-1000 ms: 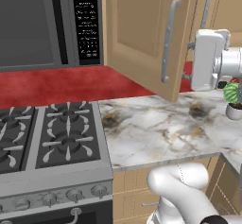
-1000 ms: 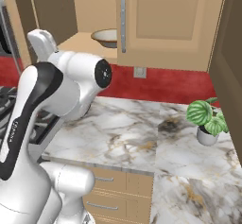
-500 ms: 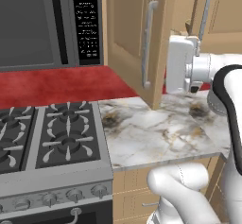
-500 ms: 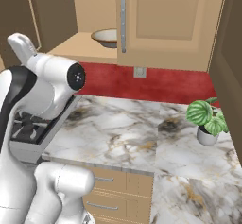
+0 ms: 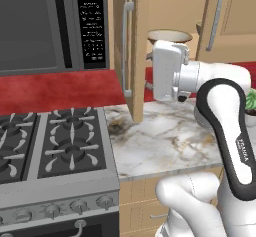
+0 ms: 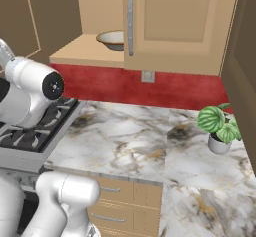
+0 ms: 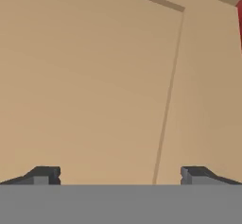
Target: Move the bowls from the cabinet to the plates on the dining table.
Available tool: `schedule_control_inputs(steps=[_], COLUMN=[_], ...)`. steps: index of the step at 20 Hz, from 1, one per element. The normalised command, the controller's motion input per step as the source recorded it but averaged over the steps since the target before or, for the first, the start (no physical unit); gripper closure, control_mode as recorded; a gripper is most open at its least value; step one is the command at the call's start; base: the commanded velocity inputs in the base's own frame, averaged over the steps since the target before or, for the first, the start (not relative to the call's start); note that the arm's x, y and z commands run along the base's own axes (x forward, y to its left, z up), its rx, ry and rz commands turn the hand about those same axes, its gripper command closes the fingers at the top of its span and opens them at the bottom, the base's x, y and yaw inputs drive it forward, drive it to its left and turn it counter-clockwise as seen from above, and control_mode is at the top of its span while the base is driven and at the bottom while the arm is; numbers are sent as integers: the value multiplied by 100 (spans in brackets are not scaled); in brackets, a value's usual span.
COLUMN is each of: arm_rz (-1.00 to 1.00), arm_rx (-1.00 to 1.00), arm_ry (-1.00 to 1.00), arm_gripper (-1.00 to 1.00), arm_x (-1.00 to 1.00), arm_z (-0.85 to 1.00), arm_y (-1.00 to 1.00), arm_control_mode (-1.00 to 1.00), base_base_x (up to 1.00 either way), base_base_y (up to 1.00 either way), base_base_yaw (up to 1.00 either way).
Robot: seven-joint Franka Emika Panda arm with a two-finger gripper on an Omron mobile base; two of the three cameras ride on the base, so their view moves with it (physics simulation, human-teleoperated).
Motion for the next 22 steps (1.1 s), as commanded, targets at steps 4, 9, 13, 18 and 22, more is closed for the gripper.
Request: schedule_control_inputs(steps=[4,9,13,18,22], arm_rz=[0,-2,-5,-9,-13], arm_rx=[-2,-1,0,-1,-1], arm_ry=[0,0,0,3,10], arm_gripper=[-100,-100,-100,-100,-100], arm_x=[20,-5,-16,-44,-51], arm_z=[-42,-10,0,4,0], arm_y=[-21,-61,-76,-76,-76], arm_control_mode=[-100,-100,-100,-100,-100], base_base_x=[0,0,0,0,0], base_base_y=[0,0,0,0,0], base_base_yaw=[0,0,0,0,0])
